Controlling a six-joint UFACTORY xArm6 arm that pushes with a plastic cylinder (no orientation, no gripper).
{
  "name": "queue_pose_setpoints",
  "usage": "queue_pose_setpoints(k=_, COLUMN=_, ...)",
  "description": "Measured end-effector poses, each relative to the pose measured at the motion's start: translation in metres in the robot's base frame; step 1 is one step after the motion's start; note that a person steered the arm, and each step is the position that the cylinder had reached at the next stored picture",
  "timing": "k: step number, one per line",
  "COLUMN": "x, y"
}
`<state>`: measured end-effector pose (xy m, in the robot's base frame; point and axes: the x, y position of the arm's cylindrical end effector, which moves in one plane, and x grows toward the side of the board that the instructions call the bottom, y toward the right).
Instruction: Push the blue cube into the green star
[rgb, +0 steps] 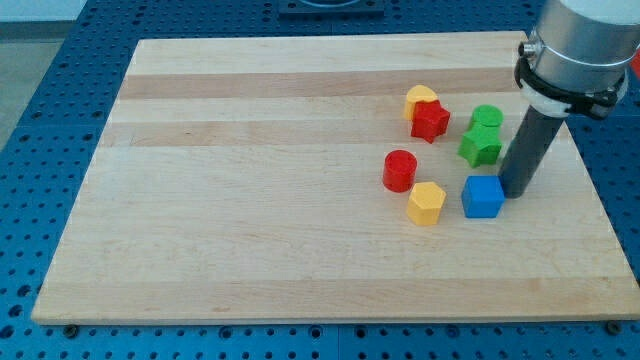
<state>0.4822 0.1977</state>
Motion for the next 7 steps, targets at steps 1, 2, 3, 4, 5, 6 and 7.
queue_pose_setpoints(k=1, x=0.010, y=0.010)
queue_pose_setpoints(k=2, x=0.044, y=0.017)
queue_pose_setpoints(k=3, x=0.057, y=0.006)
queue_pose_setpoints(k=4, x=0.057, y=-0.029)
queue_pose_setpoints(k=5, x=0.057, y=-0.036)
queue_pose_setpoints(k=6, x=0.045, y=-0.036)
queue_pose_setpoints(k=7, x=0.013, y=-0.036)
